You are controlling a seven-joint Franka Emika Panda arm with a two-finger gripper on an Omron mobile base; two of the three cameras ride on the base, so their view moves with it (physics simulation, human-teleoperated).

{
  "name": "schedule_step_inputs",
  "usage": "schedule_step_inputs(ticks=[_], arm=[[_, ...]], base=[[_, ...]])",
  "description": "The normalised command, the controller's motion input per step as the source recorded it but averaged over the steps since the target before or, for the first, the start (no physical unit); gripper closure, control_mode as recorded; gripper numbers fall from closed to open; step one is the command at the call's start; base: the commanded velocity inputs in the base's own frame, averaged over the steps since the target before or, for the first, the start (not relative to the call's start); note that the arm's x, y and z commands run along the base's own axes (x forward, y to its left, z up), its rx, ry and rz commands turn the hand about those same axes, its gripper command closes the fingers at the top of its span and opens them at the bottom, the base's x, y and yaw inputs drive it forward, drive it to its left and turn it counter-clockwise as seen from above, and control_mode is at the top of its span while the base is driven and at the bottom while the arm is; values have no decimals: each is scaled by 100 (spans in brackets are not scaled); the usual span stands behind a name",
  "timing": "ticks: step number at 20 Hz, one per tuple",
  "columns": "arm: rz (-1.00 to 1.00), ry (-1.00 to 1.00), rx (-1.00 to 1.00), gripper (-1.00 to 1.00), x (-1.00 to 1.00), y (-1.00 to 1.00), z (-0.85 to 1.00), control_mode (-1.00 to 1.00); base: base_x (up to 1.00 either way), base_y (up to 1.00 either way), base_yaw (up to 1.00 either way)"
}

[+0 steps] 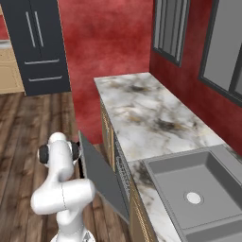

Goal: Open the dishwasher door and pull out the top rack.

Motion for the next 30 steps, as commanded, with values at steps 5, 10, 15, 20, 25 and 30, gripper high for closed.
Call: schedule_step_inputs(ticks=[5, 10, 15, 20, 25, 30], arm=[[0, 0, 0, 100, -10, 57, -83, -100], [0, 0, 0, 100, -8, 51, -90, -100], [0, 1, 0, 100, -4, 42, -97, -100], [0, 1, 0, 100, -3, 41, -90, -100], [0, 1, 0, -100, -9, 39, -52, -100], [5, -5, 0, -100, -47, 19, 7, -100]], base=[[0, 0, 0], [0, 0, 0], [0, 0, 0], [0, 0, 0], [0, 0, 0], [0, 0, 0]])
